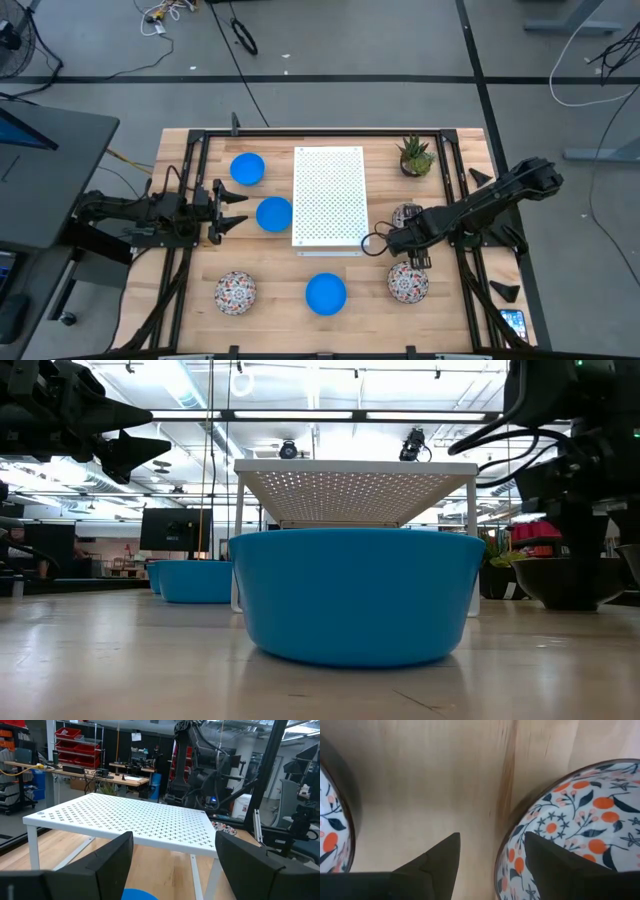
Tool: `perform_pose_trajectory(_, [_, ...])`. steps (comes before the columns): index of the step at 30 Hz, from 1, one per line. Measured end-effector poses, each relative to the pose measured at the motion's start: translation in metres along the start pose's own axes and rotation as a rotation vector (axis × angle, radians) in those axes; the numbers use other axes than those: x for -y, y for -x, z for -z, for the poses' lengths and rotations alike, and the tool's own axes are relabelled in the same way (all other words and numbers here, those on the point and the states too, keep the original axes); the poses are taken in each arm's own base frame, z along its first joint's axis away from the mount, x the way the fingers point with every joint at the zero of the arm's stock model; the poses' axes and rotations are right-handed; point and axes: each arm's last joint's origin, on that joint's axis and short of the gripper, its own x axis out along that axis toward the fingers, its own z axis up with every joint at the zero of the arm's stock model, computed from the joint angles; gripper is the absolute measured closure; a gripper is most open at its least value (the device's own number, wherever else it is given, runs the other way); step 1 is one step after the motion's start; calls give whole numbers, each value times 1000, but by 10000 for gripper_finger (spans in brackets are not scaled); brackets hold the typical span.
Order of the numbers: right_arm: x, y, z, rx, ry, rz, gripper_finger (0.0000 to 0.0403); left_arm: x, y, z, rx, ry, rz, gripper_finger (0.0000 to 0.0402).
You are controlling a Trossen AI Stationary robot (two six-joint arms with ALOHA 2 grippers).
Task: Pick & Place Mini bowls
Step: Put the top right white bowl on the shelf
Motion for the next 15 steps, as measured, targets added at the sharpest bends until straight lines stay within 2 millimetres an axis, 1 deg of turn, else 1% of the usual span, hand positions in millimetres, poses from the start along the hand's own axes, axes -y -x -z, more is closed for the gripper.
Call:
perform_pose_trajectory(4, [0, 0, 0, 1, 6, 0, 189, 0, 0, 0, 0, 0, 0, 113])
perform_pose_trajectory(7, [0, 0, 0, 1, 29, 0, 212, 0, 0, 0, 0, 0, 0, 113])
perform_pose_trajectory(10, [0, 0, 0, 1, 37, 0, 249, 0, 0, 0, 0, 0, 0, 113])
perform_pose_trajectory(15, [0, 1, 0, 2, 36, 2, 325, 0, 0, 0, 0, 0, 0, 113])
